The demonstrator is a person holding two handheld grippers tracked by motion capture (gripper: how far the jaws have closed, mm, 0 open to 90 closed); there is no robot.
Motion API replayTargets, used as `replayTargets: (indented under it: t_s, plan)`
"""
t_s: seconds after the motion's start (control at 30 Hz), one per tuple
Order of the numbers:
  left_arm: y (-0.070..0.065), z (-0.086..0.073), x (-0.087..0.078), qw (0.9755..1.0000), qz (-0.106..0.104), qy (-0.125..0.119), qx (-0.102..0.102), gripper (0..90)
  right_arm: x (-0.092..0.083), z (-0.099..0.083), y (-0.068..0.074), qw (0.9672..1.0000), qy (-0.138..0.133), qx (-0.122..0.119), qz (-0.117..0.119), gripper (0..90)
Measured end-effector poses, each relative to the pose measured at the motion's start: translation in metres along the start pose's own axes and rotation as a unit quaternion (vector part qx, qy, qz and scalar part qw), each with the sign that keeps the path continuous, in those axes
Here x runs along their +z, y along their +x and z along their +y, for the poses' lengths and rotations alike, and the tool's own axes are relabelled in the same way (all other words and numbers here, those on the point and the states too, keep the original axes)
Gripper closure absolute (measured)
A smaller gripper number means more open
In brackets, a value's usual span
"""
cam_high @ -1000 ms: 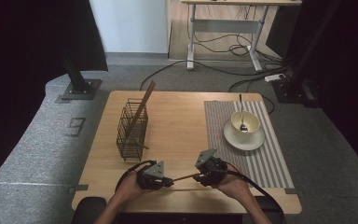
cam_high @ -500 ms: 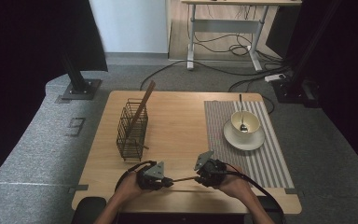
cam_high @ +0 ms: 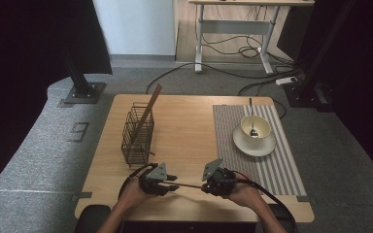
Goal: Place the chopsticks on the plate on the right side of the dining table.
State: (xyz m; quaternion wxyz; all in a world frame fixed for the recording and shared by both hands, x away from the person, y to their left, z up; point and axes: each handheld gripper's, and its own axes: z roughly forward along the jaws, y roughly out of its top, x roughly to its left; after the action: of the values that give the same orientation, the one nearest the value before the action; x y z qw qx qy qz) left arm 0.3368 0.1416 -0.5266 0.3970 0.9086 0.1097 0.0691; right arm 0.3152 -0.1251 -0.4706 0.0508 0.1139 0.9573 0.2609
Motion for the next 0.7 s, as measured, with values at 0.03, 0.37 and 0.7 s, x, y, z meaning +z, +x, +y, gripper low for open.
replayTargets:
  t_s: [0.03, 0.37, 0.7]
  plan:
    - [0.001, -0.001, 0.000, 1.0000, 0.006, -0.001, -0.005, 52.4, -0.001, 0.000, 0.000, 1.0000, 0.001, 0.001, -0.002, 83.1]
    - [0.009, -0.006, 0.006, 0.9978, 0.042, 0.008, -0.051, 24.3, -0.006, -0.006, -0.004, 0.9998, 0.004, 0.009, -0.019, 83.0]
    - [0.015, -0.008, 0.005, 0.9935, 0.064, -0.006, -0.094, 13.4, -0.010, -0.016, -0.008, 0.9993, 0.004, 0.026, -0.028, 83.0]
